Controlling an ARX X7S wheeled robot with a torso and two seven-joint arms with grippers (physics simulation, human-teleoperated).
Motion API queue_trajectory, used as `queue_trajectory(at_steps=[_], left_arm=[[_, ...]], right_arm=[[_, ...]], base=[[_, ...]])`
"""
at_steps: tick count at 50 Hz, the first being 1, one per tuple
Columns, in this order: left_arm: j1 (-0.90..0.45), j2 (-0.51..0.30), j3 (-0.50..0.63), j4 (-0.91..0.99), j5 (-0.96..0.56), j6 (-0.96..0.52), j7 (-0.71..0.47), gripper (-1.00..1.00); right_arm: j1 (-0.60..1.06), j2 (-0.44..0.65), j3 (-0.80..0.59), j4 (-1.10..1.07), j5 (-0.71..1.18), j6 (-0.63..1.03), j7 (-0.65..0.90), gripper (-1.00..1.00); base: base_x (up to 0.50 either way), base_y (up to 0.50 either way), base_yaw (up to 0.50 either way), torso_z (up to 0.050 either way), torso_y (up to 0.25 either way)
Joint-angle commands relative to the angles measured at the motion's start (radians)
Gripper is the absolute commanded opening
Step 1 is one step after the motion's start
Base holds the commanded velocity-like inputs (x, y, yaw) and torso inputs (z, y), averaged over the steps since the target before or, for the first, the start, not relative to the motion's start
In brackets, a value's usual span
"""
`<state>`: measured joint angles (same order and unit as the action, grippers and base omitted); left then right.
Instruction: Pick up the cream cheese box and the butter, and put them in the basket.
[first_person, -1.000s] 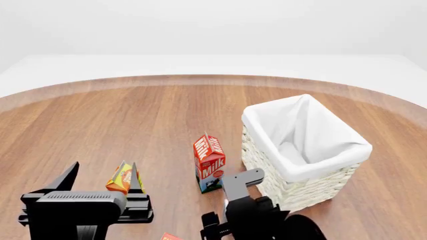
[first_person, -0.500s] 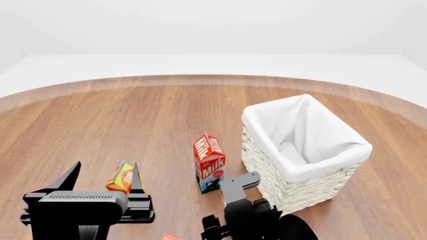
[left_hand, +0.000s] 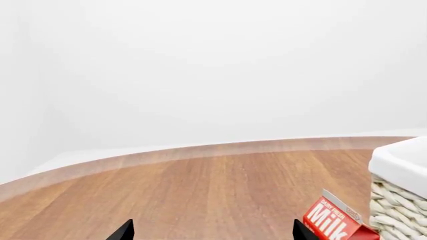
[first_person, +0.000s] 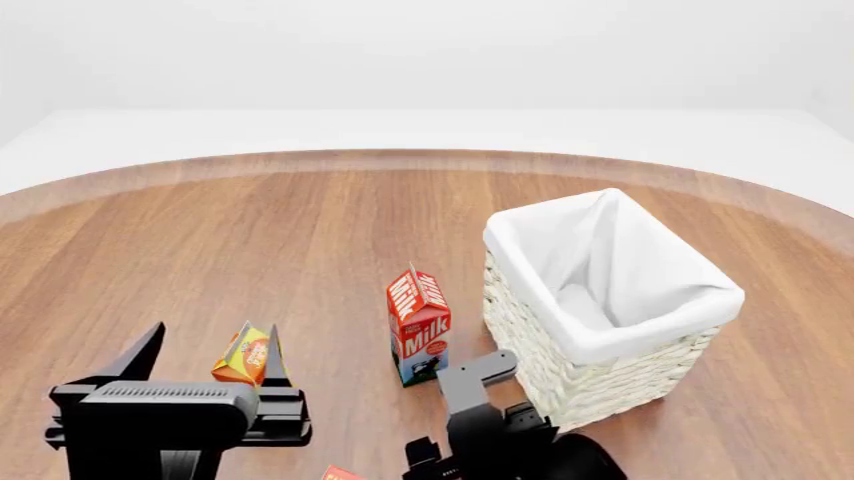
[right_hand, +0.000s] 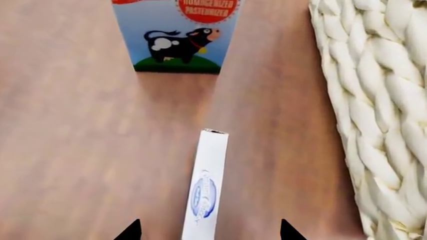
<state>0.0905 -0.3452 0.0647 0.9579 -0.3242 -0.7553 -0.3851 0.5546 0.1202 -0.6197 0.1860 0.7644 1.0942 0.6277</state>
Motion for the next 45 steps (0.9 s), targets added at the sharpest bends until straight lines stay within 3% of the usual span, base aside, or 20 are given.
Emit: queue_trajectory(at_steps=[1,10,11,32,45], left_arm=[[-0.002,-0.004,0.007,-0.006,-0.002,0.006,-0.006,1.00],[0.000,-0.007,0.012,-0.007,-0.003,0.011,-0.011,1.00],[0.000,-0.008,0.010,-0.004,-0.005,0.009,-0.012,1.00],[-0.004,-0.017,0.014,0.005,-0.022,0.005,-0.027,1.00],[-0.006,-0.027,0.013,0.004,-0.031,0.009,-0.037,1.00]], right_arm=[[0.000,-0.007,-0.035,0.073,0.000,-0.040,-0.033,1.00],[0.000,-0.004,-0.045,0.078,0.006,-0.051,-0.036,1.00],[0.000,-0.002,-0.048,0.073,0.008,-0.053,-0.041,-1.00],[-0.004,0.027,-0.016,-0.022,0.076,-0.004,0.009,-1.00],[-0.030,0.076,0.131,-0.342,0.262,0.160,0.197,-1.00]], base=[[0.00,0.00,0.00,0.000,0.000],[0.00,0.00,0.00,0.000,0.000],[0.00,0.00,0.00,0.000,0.000],[0.00,0.00,0.00,0.000,0.000],[0.00,0.00,0.00,0.000,0.000]])
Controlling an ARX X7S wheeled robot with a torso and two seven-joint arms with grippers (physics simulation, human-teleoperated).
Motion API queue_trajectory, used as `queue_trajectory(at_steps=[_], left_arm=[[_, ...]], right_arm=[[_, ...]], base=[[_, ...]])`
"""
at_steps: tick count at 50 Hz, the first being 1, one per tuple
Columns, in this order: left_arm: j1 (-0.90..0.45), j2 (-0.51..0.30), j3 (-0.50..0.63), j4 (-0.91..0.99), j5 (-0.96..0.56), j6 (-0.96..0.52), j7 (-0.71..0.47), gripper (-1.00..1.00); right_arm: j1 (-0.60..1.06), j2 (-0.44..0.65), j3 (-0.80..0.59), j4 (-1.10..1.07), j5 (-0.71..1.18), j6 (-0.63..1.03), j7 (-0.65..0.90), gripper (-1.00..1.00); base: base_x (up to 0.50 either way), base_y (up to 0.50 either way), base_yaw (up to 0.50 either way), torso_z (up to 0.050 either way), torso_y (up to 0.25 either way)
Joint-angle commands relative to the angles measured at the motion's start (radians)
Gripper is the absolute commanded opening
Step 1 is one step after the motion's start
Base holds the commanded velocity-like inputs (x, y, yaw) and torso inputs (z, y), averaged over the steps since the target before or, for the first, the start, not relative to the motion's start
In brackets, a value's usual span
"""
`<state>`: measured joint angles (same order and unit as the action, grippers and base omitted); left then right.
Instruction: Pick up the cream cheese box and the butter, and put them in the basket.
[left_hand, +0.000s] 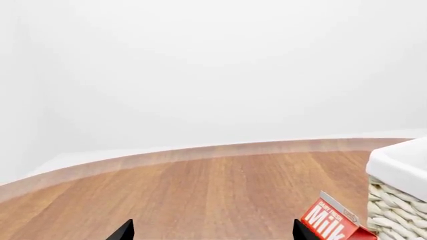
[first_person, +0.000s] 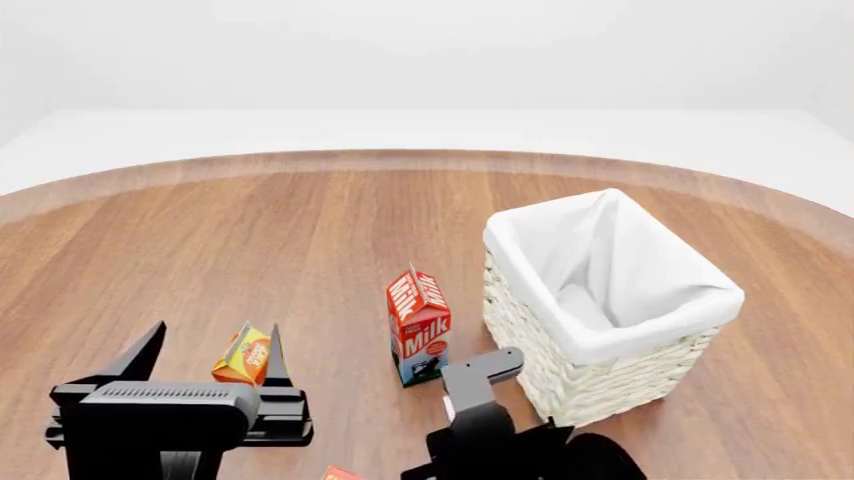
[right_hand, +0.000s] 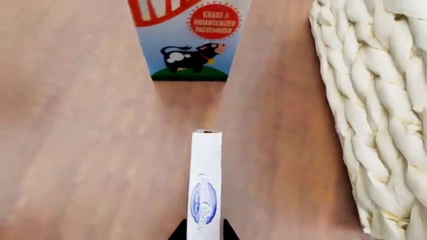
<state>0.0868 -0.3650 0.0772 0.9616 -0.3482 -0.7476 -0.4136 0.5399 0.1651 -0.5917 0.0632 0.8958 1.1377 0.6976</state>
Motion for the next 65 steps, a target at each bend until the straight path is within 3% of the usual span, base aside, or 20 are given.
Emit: queue_trajectory(at_steps=[1,15,20,33,47,65], left_arm=[[-0.001,-0.007,0.002,-0.002,-0.006,0.005,-0.009,1.00],[-0.005,-0.014,0.014,-0.004,-0.012,0.007,-0.021,1.00],[-0.005,-0.017,0.017,-0.002,-0.016,0.008,-0.024,1.00],[-0.004,-0.025,0.018,-0.002,-0.026,0.012,-0.033,1.00],[-0.006,-0.033,0.028,-0.009,-0.028,0.018,-0.042,1.00],[-0.009,-0.040,0.031,-0.011,-0.040,0.022,-0.054,1.00]], right_arm=[[-0.016,0.033,0.112,-0.237,0.145,0.127,0.138,-1.00],[-0.001,0.038,0.286,-0.472,0.431,0.305,0.400,-1.00],[0.030,0.025,0.334,-0.509,0.620,0.357,0.562,-1.00],[0.165,0.092,0.269,-0.566,0.996,0.255,0.864,-1.00],[0.395,0.262,0.018,-0.630,1.104,-0.074,0.867,-1.00],[0.633,0.347,-0.120,-0.611,1.169,-0.236,0.843,-1.00]], base=[[0.00,0.00,0.00,0.000,0.000],[0.00,0.00,0.00,0.000,0.000],[0.00,0.00,0.00,0.000,0.000],[0.00,0.00,0.00,0.000,0.000],[0.00,0.00,0.00,0.000,0.000],[0.00,0.00,0.00,0.000,0.001]])
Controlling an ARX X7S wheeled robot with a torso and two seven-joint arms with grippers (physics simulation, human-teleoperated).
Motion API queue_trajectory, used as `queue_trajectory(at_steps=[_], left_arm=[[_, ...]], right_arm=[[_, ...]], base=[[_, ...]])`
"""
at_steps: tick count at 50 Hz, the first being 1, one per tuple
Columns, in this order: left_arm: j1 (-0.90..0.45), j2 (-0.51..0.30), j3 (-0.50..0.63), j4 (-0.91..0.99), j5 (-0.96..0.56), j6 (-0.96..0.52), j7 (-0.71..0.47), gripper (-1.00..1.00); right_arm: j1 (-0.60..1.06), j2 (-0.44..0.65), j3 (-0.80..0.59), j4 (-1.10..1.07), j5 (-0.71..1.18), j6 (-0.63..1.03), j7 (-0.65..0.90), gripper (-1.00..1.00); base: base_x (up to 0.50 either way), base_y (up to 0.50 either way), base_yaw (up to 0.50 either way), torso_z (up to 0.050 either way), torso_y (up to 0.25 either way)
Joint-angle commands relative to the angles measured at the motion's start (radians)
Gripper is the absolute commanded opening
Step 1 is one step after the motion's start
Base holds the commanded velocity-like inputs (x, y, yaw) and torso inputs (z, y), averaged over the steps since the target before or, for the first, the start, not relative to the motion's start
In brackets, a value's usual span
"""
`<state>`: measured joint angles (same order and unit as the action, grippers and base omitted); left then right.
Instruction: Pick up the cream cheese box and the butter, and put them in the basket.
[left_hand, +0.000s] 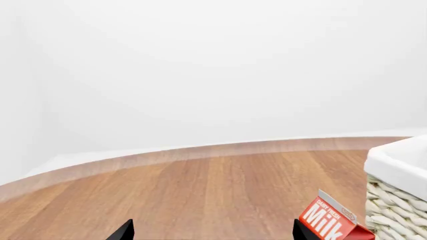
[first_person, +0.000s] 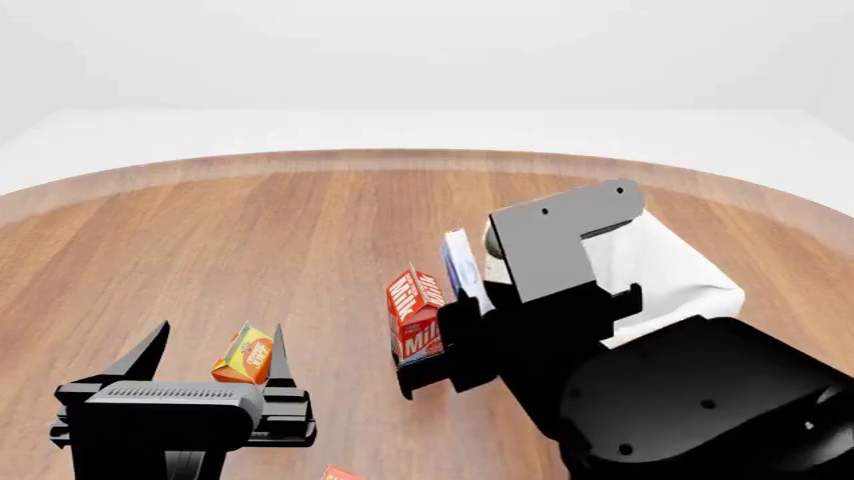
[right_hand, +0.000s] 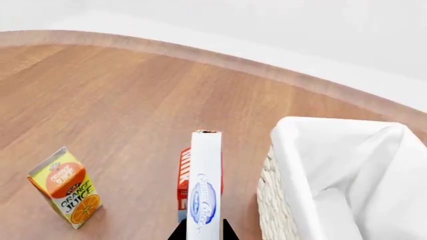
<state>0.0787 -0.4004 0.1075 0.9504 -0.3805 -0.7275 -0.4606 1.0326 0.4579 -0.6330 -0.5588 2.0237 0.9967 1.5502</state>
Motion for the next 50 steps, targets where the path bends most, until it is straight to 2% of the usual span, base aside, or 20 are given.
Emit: queue_trajectory(at_steps=[1,20,38,50], left_arm=[[-0.002,-0.006,0.000,0.002,-0.010,0.001,-0.008,1.00],[0.000,-0.015,0.004,-0.005,-0.018,0.012,-0.019,1.00],[-0.006,-0.023,0.013,-0.011,-0.025,0.014,-0.030,1.00],[-0.006,-0.029,0.020,-0.012,-0.029,0.016,-0.038,1.00]], right_arm=[[0.149,0.058,-0.081,0.015,0.038,-0.092,-0.013,-1.00],[0.309,0.113,-0.075,0.172,0.041,-0.063,-0.092,-1.00],[0.358,0.175,-0.092,0.461,-0.166,0.003,-0.296,-1.00],[0.361,0.169,-0.132,0.622,-0.229,0.018,-0.356,-1.00]], base=[[0.00,0.00,0.00,0.000,0.000],[0.00,0.00,0.00,0.000,0.001],[0.00,0.00,0.00,0.000,0.001],[0.00,0.00,0.00,0.000,0.001]])
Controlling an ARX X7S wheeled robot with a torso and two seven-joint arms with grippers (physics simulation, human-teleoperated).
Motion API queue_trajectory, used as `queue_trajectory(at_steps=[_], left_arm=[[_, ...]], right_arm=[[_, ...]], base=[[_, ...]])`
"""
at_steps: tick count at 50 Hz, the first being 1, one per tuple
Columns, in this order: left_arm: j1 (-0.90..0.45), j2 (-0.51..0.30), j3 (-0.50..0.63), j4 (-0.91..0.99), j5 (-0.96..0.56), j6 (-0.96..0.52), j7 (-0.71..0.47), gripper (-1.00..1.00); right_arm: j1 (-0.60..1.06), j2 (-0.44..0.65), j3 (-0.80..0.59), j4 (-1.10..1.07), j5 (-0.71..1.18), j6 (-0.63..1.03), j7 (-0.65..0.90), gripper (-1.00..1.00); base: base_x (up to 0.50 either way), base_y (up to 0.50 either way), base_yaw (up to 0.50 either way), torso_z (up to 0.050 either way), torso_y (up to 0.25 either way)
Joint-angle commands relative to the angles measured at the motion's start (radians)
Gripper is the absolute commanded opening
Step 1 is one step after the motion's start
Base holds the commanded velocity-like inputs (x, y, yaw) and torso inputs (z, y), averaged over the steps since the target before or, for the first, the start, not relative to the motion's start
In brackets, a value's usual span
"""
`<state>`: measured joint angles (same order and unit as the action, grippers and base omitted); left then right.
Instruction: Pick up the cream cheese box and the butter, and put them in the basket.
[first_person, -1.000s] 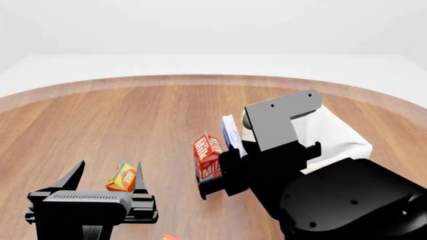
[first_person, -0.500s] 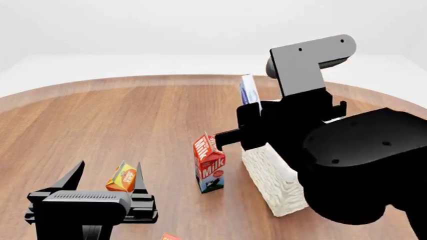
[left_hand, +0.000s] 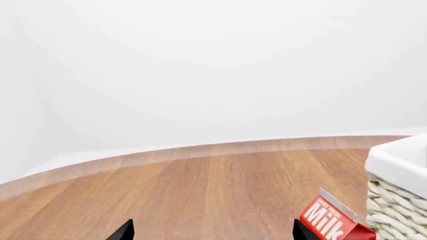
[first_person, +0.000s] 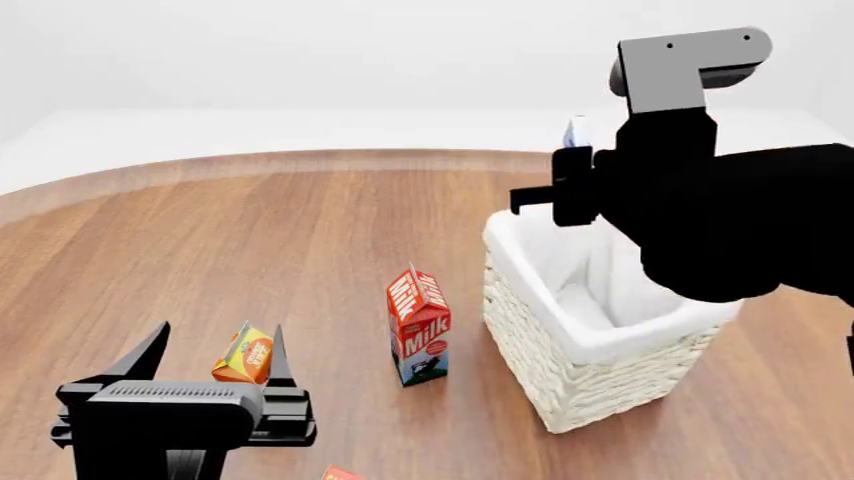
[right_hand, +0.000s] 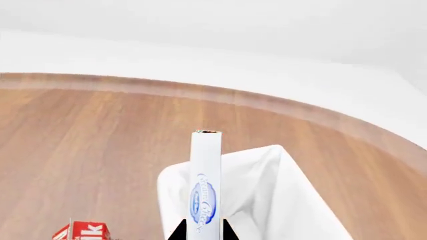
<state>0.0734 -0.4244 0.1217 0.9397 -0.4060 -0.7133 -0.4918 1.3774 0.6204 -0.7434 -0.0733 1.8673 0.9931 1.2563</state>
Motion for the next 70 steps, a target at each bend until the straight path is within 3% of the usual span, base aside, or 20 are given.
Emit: queue_trajectory(at_steps=[1,40,69,70], left_arm=[[-0.003,-0.004,0.008,-0.005,-0.003,0.003,-0.007,1.00],[-0.012,-0.020,0.029,-0.010,-0.015,0.008,-0.029,1.00],[-0.014,-0.031,0.036,-0.017,-0.025,0.020,-0.041,1.00],[-0.015,-0.031,0.037,-0.017,-0.026,0.019,-0.042,1.00]], right_arm=[[0.016,0.005,-0.027,0.150,-0.074,0.025,-0.060,-1.00],[-0.051,-0.025,-0.089,0.317,-0.011,0.054,-0.064,-1.00],[-0.043,-0.055,-0.135,0.397,-0.147,0.006,-0.145,-1.00],[-0.042,-0.054,-0.135,0.393,-0.149,0.005,-0.143,1.00]], base=[[0.00,0.00,0.00,0.000,0.000],[0.00,0.00,0.00,0.000,0.001],[0.00,0.00,0.00,0.000,0.001],[0.00,0.00,0.00,0.000,0.000]])
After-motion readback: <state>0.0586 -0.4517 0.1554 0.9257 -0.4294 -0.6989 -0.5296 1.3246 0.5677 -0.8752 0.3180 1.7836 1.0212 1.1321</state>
